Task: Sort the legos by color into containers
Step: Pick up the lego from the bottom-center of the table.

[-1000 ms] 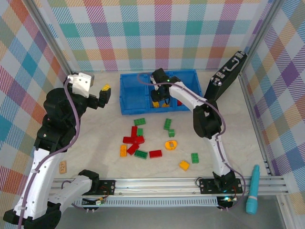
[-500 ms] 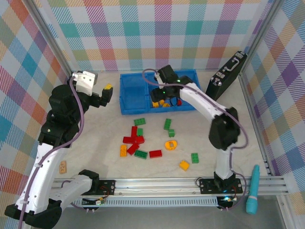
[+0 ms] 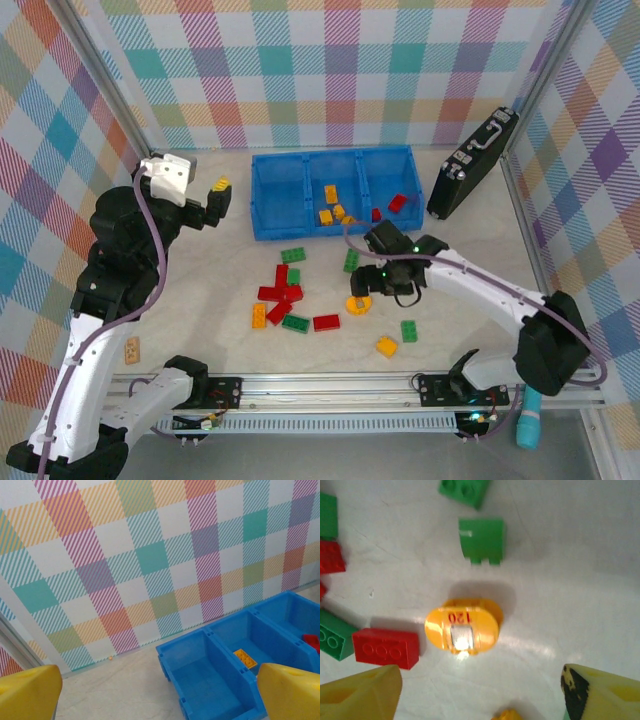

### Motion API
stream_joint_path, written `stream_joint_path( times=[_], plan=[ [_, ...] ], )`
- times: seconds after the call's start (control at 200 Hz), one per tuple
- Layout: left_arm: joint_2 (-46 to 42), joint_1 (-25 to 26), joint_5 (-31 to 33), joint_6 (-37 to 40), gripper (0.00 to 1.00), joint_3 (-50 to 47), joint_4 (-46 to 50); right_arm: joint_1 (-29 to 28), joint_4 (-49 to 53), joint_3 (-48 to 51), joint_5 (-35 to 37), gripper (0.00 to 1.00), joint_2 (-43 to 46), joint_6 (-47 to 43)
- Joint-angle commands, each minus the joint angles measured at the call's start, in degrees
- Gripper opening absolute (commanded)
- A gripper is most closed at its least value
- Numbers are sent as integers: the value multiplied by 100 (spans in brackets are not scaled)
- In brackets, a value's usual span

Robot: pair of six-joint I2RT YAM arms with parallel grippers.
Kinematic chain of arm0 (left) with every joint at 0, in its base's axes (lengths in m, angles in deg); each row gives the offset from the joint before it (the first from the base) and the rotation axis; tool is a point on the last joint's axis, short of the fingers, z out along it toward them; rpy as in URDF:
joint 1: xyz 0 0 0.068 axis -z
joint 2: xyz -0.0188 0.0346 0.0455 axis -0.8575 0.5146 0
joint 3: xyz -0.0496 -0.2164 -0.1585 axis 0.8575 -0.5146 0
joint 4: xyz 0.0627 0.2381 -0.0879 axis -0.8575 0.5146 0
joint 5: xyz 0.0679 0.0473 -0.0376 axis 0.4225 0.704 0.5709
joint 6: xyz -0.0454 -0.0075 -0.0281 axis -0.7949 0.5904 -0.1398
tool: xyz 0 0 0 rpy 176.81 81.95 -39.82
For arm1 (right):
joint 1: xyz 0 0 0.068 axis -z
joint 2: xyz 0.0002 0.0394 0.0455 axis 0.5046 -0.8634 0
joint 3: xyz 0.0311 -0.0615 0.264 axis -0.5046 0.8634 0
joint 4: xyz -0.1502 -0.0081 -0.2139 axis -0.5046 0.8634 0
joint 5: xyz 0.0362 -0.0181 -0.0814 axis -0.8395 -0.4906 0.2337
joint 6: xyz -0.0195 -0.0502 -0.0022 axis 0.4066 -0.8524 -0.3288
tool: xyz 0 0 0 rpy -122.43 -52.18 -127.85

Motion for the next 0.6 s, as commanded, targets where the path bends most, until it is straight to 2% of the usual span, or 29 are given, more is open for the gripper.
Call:
stream_joint_path(
  times=[0.0, 0.155, 0.35, 0.595],
  plan=[
    [-129, 21, -104, -41, 100, -68, -216, -113, -256, 378, -218, 88, 416, 769],
    [-127, 21, -127, -57, 100, -41, -179, -260, -669, 572, -396, 99, 225, 591],
    [-135, 21, -153, -85, 100, -22, -172, -481, -882, 369, -357, 100, -545, 362],
    [-185, 21, -138, -76, 100, -58, -207, -733, -552, -94, 289, 99, -1363, 238]
  ],
)
